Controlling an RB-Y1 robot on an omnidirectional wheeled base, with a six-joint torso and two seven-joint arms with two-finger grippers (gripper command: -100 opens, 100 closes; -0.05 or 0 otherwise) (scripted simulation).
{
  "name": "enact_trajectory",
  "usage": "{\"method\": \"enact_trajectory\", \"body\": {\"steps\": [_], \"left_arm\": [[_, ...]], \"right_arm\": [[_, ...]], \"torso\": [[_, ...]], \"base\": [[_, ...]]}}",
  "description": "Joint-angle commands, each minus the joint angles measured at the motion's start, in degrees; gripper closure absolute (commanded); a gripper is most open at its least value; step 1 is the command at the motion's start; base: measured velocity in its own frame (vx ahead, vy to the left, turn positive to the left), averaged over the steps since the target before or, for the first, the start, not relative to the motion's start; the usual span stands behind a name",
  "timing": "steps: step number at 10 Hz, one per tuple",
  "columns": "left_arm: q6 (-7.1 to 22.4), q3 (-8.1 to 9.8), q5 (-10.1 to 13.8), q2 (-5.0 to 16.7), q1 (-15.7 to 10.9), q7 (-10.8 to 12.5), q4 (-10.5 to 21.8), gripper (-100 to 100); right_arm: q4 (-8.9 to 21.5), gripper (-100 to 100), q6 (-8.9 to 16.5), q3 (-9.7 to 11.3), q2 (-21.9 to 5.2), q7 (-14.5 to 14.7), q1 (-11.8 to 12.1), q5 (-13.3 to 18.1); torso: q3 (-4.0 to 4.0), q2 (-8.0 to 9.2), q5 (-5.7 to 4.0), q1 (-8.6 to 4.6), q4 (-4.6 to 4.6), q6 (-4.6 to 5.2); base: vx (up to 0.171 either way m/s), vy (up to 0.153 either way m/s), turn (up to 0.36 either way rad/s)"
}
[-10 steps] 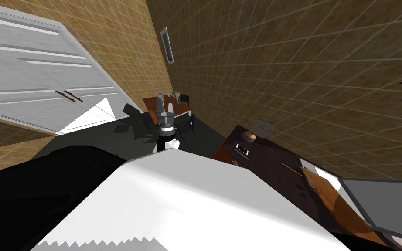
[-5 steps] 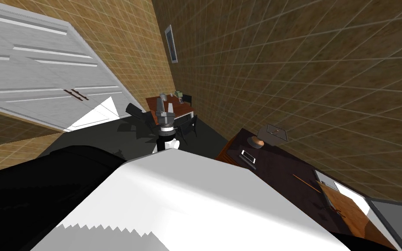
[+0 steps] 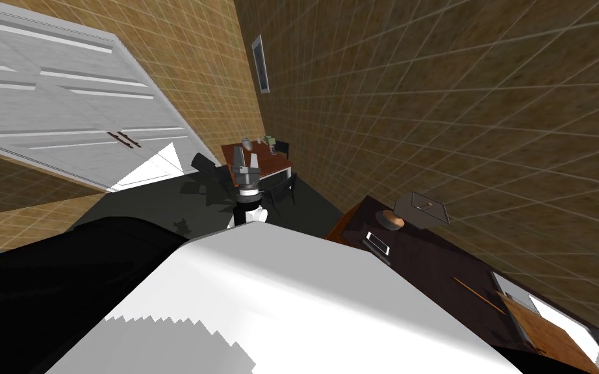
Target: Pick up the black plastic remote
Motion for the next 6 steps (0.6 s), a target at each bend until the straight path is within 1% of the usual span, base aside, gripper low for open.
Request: {"method": "enact_trajectory", "body": {"steps": [1,3,6], "left_arm": [[0.0,0.0,0.0,0.0,0.0,0.0,0.0,0],[0.0,0.0,0.0,0.0,0.0,0.0,0.0,0],[0.0,0.0,0.0,0.0,0.0,0.0,0.0,0]], "right_arm": [[1.9,-100,-0.3,0.1,-0.4,0.9,-0.5,0.2],[5.5,-100,-0.1,0.5,-2.6,3.8,-0.4,1.1],[10.2,-100,0.3,1.7,-5.7,8.0,-0.5,2.6]], "torso": [[0.0,0.0,0.0,0.0,0.0,0.0],[0.0,0.0,-0.01,-0.03,0.0,-0.01],[-0.08,-0.13,-0.02,-0.08,-0.03,-0.02]], "base": [[0.053,0.021,0.053],[0.075,0.018,0.133],[0.096,0.004,0.18]]}}
